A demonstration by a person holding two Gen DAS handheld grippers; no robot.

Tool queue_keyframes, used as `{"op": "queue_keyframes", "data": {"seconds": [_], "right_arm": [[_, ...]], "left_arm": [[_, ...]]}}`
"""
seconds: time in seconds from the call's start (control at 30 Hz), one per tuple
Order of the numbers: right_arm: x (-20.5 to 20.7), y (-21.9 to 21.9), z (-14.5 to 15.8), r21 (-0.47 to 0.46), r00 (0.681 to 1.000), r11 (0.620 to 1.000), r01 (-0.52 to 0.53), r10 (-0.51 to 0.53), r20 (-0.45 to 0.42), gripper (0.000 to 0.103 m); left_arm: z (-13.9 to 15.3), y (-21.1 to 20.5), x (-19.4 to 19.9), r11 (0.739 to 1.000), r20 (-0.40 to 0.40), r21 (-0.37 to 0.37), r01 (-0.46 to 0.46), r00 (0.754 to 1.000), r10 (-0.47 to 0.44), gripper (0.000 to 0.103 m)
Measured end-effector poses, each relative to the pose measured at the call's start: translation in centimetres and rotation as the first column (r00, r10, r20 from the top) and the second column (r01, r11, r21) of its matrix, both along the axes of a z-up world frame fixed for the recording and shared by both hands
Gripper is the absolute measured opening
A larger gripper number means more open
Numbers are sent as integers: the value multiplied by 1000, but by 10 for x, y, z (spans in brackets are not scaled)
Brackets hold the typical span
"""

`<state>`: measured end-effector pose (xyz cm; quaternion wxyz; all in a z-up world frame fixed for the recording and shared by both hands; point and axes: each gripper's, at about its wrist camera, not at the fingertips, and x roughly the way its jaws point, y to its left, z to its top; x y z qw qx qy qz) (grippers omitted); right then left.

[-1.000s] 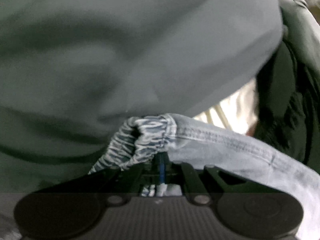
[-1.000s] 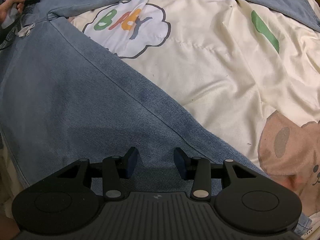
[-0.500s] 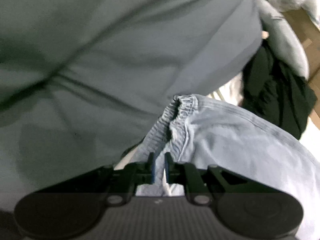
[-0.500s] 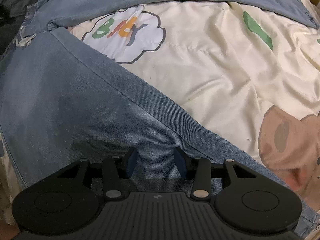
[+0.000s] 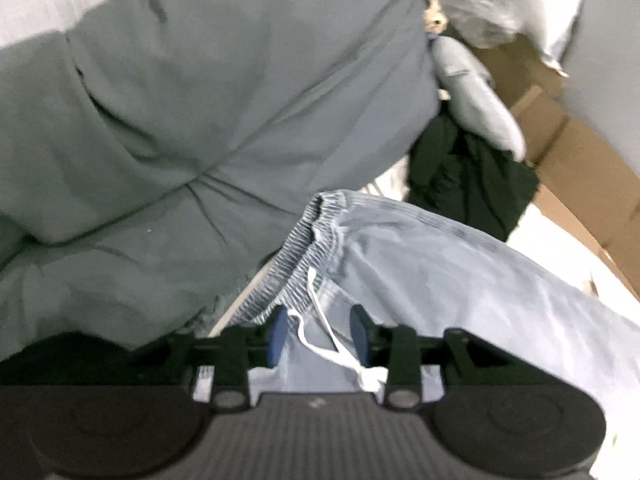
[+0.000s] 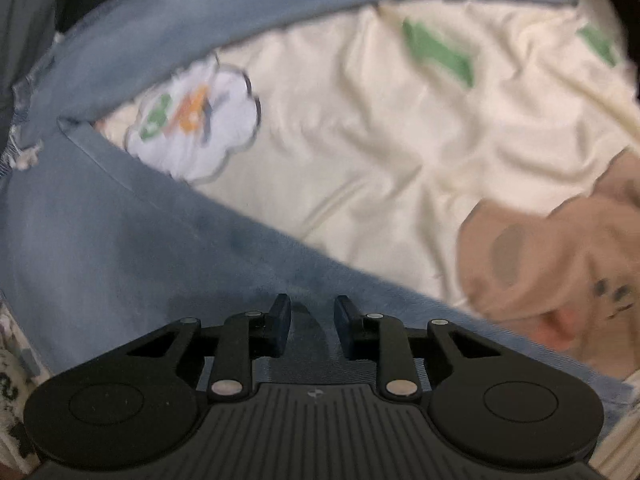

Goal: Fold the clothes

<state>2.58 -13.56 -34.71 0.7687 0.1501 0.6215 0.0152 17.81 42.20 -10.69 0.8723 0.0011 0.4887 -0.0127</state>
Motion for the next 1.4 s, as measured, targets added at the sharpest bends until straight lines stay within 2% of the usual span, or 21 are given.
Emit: {"op": "queue_keyframes", "data": {"seconds": [0.27, 0.47, 0.5, 0.63, 0.73, 0.9, 1.07, 1.13, 1.3, 1.4], "right_arm": [[-2, -1, 62, -22, 994, 1000, 12, -9, 107, 32], [-9, -11, 119, -57, 979, 998, -11, 23, 201, 32], [-10, -13, 128, -65, 976, 998, -19, 32, 214, 32], [-16, -17, 159, -103, 963, 993, -64, 88, 255, 35], [-19, -19, 182, -139, 948, 983, -117, 152, 281, 42], [-17, -28, 222, -242, 912, 942, -231, 297, 283, 43], [-12, -40, 262, -316, 880, 905, -283, 376, 289, 45], [-14, -42, 272, -335, 867, 895, -294, 397, 300, 53], [-33, -47, 282, -298, 864, 915, -270, 367, 345, 81], [-46, -48, 279, -272, 870, 929, -251, 340, 358, 86]], "left_arm": [[37, -12, -71, 995, -16, -26, 95, 995, -96, 47], [50, -23, -116, 987, -6, -28, 161, 987, -161, 55], [51, -26, -122, 985, -2, -25, 173, 985, -173, 59], [55, -31, -138, 982, 17, -20, 188, 982, -187, 65], [56, -30, -147, 984, 25, -34, 176, 984, -175, 70], [52, -29, -161, 985, 11, -38, 167, 986, -167, 70], [47, -28, -172, 984, -8, -27, 174, 985, -174, 71], [45, -27, -175, 986, -3, -40, 159, 987, -159, 77], [29, -20, -181, 993, -38, -71, 91, 995, -94, 77], [17, -16, -185, 995, -70, -76, 65, 995, -71, 77]]}}
